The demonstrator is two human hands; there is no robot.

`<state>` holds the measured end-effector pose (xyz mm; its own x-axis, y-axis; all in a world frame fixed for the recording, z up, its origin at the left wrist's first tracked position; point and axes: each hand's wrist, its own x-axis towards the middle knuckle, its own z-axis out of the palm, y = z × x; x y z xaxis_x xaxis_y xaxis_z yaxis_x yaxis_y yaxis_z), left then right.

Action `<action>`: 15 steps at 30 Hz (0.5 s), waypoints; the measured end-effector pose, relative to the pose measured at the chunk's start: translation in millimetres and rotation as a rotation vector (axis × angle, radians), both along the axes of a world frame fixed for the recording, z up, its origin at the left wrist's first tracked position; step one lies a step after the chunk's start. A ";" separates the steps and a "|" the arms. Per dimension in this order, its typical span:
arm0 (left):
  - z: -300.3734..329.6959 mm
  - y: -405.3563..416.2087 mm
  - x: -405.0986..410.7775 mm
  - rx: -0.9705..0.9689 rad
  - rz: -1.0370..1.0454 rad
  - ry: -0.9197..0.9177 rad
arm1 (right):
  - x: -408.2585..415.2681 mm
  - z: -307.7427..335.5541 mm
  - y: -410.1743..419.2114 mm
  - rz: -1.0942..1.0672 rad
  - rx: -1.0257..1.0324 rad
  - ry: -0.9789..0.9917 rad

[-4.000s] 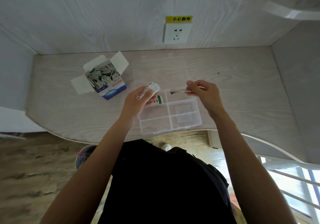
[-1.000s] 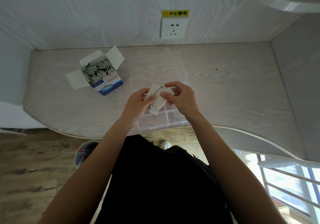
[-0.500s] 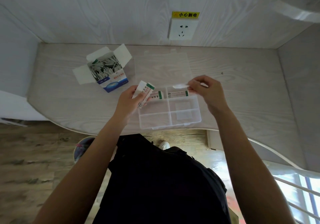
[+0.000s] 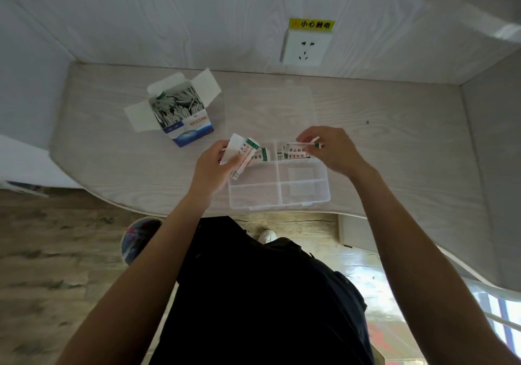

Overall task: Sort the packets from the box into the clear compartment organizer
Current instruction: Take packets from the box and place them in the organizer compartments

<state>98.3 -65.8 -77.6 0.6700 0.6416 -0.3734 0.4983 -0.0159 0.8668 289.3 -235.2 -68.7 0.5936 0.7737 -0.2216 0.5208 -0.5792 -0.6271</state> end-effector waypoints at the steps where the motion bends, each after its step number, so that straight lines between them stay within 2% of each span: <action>1: 0.6 -0.5 -0.5 -0.007 0.002 -0.006 | 0.0 -1.9 1.5 0.024 -0.013 -0.029; 10: 9.9 -3.8 -0.7 -0.208 0.067 -0.091 | -0.8 -11.4 3.0 0.011 0.030 -0.045; 15: 12.3 -3.2 2.4 -0.216 0.030 -0.078 | -8.1 -12.6 10.5 0.058 -0.065 -0.226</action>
<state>100.7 -69.0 -65.3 0.6841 0.5723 -0.4523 0.4276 0.1877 0.8843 281.1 -224.7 -81.3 0.5887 0.7964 -0.1384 0.6774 -0.5795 -0.4531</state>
